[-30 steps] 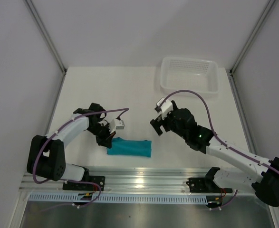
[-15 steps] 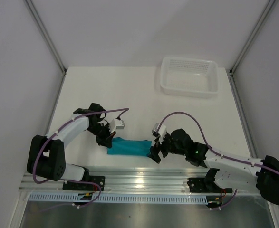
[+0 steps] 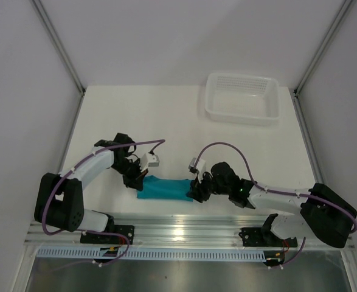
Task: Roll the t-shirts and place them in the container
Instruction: Roll the tshirt
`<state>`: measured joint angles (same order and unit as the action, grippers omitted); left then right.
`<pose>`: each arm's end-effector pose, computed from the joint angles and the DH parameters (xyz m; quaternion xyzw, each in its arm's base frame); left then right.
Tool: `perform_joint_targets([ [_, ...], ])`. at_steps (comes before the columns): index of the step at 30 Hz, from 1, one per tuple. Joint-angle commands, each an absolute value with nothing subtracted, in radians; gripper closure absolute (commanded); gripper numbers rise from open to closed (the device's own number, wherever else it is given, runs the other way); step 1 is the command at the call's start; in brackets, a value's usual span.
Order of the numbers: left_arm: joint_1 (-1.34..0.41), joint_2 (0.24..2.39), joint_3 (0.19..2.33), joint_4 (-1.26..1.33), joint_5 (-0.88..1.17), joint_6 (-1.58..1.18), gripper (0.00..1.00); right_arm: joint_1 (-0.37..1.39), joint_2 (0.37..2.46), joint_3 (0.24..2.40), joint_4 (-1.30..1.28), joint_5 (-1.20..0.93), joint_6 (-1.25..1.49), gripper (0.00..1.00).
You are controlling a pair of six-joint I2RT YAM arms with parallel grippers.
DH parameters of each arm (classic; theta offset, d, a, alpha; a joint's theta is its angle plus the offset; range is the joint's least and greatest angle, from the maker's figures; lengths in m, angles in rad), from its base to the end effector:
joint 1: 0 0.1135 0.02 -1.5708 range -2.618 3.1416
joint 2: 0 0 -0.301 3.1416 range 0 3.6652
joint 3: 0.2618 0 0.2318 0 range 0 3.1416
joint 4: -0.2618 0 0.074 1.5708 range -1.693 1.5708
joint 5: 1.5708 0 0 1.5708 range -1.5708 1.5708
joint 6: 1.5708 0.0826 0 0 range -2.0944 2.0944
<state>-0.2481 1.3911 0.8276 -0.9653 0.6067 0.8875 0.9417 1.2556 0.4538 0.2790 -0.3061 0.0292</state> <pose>0.1760 -0.0932 0.1990 0.5184 0.8010 -0.2772 0.1129 0.1316 0.2231 0.2042 -0.4455 0.7346 0.3475 0.3758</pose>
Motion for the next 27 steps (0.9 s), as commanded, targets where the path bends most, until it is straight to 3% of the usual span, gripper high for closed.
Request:
perform_joint_targets([
  [1, -0.236, 1.385, 0.821, -0.950, 0.649, 0.881, 0.99, 0.934, 1.288, 0.469, 0.374, -0.341, 0.054, 0.59],
  [4, -0.236, 1.382, 0.816, -0.948, 0.660, 0.880, 0.99, 0.940, 1.331, 0.471, 0.382, -0.321, 0.057, 0.55],
  [8, -0.238, 1.379, 0.810, -0.945, 0.650, 0.877, 0.99, 0.940, 1.350, 0.471, 0.387, -0.342, 0.046, 0.31],
  [10, -0.236, 1.381, 0.808, -0.945, 0.650, 0.879, 0.99, 0.943, 1.361, 0.471, 0.400, -0.342, 0.048, 0.32],
  [13, -0.236, 1.385, 0.808, -0.942, 0.649, 0.877, 0.99, 0.945, 1.387, 0.474, 0.425, -0.344, 0.063, 0.50],
  [14, -0.236, 1.387, 0.808, -0.943, 0.652, 0.876, 0.99, 0.943, 1.394, 0.477, 0.426, -0.345, 0.066, 0.64],
  [17, -0.236, 1.381, 0.802, -0.949, 0.647, 0.879, 0.99, 0.934, 1.402, 0.492, 0.397, -0.382, 0.069, 0.86],
  [22, -0.236, 1.335, 0.781, -0.997, 0.647, 0.887, 0.99, 0.934, 1.341, 0.528, 0.269, -0.478, 0.098, 0.97],
  [27, -0.236, 1.261, 0.742, -1.066, 0.672, 0.908, 0.99, 0.968, 1.264, 0.529, 0.167, -0.541, 0.118, 1.00],
])
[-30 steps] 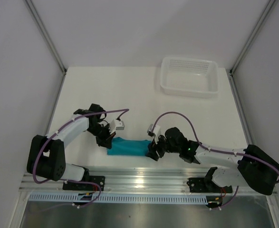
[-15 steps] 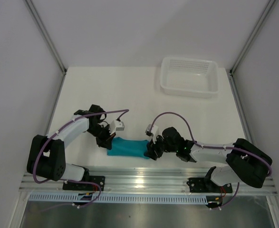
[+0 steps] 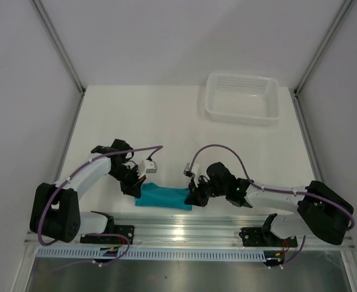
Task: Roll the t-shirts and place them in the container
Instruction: Roll the tshirt
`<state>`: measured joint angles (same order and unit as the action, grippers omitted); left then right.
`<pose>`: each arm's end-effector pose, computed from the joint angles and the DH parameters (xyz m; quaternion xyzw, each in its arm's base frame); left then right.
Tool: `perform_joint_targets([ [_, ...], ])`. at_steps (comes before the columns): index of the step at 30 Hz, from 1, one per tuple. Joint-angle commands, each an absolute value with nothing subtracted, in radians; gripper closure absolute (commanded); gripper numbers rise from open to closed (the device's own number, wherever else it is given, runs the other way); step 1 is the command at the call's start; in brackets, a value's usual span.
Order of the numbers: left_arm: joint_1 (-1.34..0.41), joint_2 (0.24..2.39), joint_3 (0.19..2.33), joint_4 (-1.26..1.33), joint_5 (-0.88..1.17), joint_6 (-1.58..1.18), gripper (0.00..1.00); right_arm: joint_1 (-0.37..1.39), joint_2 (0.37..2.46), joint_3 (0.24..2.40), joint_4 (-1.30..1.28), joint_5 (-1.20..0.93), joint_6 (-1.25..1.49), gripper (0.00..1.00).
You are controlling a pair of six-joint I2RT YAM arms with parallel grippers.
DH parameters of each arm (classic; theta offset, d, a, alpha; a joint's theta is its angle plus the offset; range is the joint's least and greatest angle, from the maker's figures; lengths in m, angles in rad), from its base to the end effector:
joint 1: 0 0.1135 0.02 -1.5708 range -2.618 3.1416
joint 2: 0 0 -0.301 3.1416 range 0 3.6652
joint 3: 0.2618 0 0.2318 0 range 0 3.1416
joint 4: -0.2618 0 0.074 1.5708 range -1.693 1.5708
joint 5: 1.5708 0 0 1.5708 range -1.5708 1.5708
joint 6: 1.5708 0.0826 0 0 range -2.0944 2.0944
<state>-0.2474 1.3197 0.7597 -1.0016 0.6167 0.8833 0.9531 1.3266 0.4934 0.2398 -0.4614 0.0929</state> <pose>0.1513 -0.0875 0.1956 0.5116 0.8038 -0.2869 0.0990 0.1234 0.2372 0.1975 -0.4560 0.7365 0.4032 0.2951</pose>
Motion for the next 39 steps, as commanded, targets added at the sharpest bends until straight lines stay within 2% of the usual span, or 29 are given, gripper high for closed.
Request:
perform_joint_targets([
  [1, -0.236, 1.255, 0.742, -1.098, 0.681, 0.923, 0.99, 0.966, 1.256, 0.528, 0.158, -0.554, 0.124, 1.00],
  [7, -0.233, 1.319, 0.782, -1.111, 0.699, 0.920, 0.95, 0.878, 1.296, 0.532, 0.164, -0.612, 0.152, 1.00],
  [14, -0.196, 1.515, 0.897, -1.084, 0.753, 0.861, 0.86, 0.773, 1.448, 0.554, 0.222, -0.652, 0.213, 1.00],
  [16, -0.173, 1.552, 0.916, -1.075, 0.756, 0.847, 0.82, 0.759, 1.476, 0.557, 0.236, -0.664, 0.242, 1.00],
  [20, -0.149, 1.574, 0.933, -1.052, 0.765, 0.828, 0.66, 0.742, 1.526, 0.569, 0.250, -0.666, 0.271, 1.00],
  [26, -0.114, 1.430, 0.908, -1.042, 0.811, 0.824, 0.53, 0.738, 1.569, 0.604, 0.238, -0.689, 0.293, 1.00],
  [32, -0.106, 1.336, 0.890, -0.911, 0.830, 0.718, 0.46, 0.735, 1.571, 0.630, 0.218, -0.678, 0.282, 1.00],
  [39, -0.112, 1.488, 0.876, -0.894, 0.796, 0.707, 0.52, 0.735, 1.580, 0.638, 0.218, -0.683, 0.276, 1.00],
])
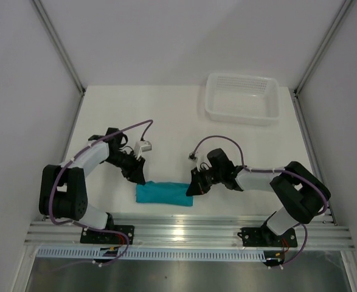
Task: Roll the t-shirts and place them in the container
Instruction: Roll the tshirt
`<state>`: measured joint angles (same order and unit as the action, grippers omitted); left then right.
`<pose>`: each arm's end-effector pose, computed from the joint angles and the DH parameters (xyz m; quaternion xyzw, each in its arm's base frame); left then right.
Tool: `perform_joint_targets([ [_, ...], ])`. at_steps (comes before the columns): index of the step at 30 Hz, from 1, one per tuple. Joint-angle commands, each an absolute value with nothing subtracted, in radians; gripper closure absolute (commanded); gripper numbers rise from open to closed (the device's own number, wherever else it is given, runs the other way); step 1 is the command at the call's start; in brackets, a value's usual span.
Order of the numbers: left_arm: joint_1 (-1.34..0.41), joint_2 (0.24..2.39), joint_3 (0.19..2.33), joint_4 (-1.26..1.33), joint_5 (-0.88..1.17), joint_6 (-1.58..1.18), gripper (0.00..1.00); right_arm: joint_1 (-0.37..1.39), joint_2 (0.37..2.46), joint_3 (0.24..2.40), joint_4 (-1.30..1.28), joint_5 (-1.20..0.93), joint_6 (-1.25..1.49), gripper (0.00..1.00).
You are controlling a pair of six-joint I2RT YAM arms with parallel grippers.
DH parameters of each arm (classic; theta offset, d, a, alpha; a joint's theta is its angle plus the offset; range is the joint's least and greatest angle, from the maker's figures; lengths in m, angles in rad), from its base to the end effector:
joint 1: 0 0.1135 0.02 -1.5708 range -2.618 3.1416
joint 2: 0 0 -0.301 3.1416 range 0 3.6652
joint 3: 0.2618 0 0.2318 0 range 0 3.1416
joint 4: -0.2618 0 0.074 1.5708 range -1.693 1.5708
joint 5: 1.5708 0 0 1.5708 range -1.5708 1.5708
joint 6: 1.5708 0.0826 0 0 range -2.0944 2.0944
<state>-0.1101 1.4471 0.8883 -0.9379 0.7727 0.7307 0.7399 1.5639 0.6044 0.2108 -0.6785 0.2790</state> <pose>0.2067 -0.0809 0.2116 0.3905 0.8394 -0.3481 0.1477 0.1843 0.2384 0.1714 -0.3269 0.8112 0.4501 0.1802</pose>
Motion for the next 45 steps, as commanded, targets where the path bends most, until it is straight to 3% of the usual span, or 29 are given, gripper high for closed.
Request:
perform_joint_targets([
  [1, -0.112, 1.496, 0.879, -0.884, 0.793, 0.689, 0.61, 0.735, 1.580, 0.640, 0.213, -0.681, 0.275, 1.00],
  [5, -0.112, 1.522, 0.884, -0.881, 0.824, 0.687, 0.76, 0.733, 1.578, 0.641, 0.213, -0.678, 0.273, 1.00],
  [8, -0.112, 1.537, 0.885, -0.884, 0.824, 0.684, 0.98, 0.735, 1.575, 0.643, 0.213, -0.667, 0.273, 1.00],
  [15, -0.112, 1.571, 0.890, -0.896, 0.799, 0.695, 0.99, 0.733, 1.565, 0.660, 0.190, -0.637, 0.268, 0.99],
  [16, -0.112, 1.565, 0.894, -0.911, 0.814, 0.712, 0.91, 0.733, 1.566, 0.664, 0.186, -0.638, 0.268, 1.00],
  [18, -0.109, 1.537, 0.893, -0.919, 0.863, 0.730, 0.58, 0.735, 1.568, 0.669, 0.173, -0.635, 0.265, 1.00],
  [27, -0.139, 1.322, 0.910, -0.856, 0.905, 0.706, 0.47, 0.733, 1.569, 0.670, 0.178, -0.646, 0.262, 1.00],
  [36, -0.396, 1.413, 0.868, -0.783, 0.717, 0.739, 0.39, 0.733, 1.578, 0.672, 0.183, -0.643, 0.267, 1.00],
  [45, -0.403, 1.450, 0.857, -0.770, 0.612, 0.755, 0.35, 0.735, 1.574, 0.672, 0.190, -0.652, 0.262, 1.00],
])
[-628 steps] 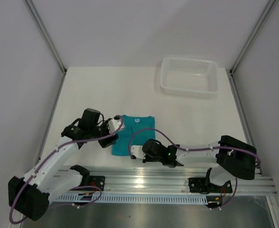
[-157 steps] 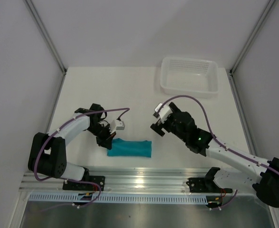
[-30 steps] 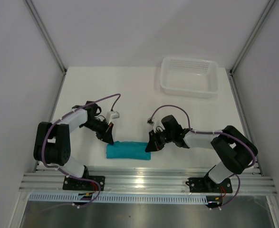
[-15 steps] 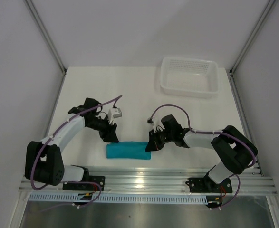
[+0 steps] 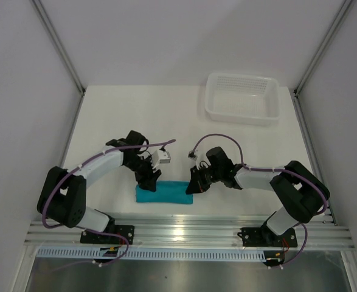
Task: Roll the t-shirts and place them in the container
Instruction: Roll the tshirt
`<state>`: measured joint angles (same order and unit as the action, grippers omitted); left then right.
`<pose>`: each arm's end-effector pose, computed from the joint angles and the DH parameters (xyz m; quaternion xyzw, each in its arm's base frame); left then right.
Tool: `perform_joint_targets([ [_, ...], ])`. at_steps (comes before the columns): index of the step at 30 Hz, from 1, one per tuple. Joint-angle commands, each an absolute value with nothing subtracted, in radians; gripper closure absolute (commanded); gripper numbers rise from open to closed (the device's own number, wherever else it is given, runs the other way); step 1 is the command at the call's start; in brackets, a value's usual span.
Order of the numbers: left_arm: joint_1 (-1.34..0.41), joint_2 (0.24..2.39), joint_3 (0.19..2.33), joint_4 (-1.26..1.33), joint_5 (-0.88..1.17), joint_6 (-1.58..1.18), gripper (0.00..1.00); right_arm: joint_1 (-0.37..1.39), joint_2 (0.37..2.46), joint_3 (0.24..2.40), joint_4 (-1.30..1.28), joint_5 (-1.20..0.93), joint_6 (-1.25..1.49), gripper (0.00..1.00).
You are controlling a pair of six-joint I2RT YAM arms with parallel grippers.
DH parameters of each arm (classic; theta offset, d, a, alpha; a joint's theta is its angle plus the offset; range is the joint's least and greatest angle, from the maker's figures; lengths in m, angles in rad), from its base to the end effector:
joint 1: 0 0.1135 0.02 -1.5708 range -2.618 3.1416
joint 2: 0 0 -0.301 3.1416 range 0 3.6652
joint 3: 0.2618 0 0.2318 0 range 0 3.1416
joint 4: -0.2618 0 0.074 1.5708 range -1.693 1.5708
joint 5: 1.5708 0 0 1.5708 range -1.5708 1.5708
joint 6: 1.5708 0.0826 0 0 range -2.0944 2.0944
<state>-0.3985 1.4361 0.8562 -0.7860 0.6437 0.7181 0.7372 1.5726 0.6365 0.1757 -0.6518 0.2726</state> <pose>0.1911 -0.1343 0.2021 0.5274 0.7832 -0.2952 0.1459 0.1905 0.2406 0.1735 -0.3232 0.8182 0.4382 0.1845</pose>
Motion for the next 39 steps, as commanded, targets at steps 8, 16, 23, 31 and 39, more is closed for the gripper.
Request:
perform_joint_targets([
  [8, -0.403, 1.490, 0.844, -0.892, 0.670, 0.810, 0.94, 0.739, 1.557, 0.667, 0.178, -0.663, 0.268, 1.00],
  [16, -0.405, 1.405, 0.836, -1.006, 0.692, 0.813, 0.99, 0.807, 1.477, 0.669, 0.088, -0.724, 0.261, 1.00],
  [23, -0.387, 1.374, 0.863, -1.066, 0.710, 0.830, 0.95, 0.792, 1.442, 0.699, 0.015, -0.750, 0.262, 1.00],
  [31, -0.287, 1.555, 0.982, -1.005, 0.736, 0.747, 0.84, 0.710, 1.591, 0.724, 0.069, -0.755, 0.297, 0.98],
  [39, -0.272, 1.678, 1.003, -0.968, 0.690, 0.713, 0.88, 0.703, 1.511, 0.719, 0.012, -0.576, 0.315, 0.55],
])
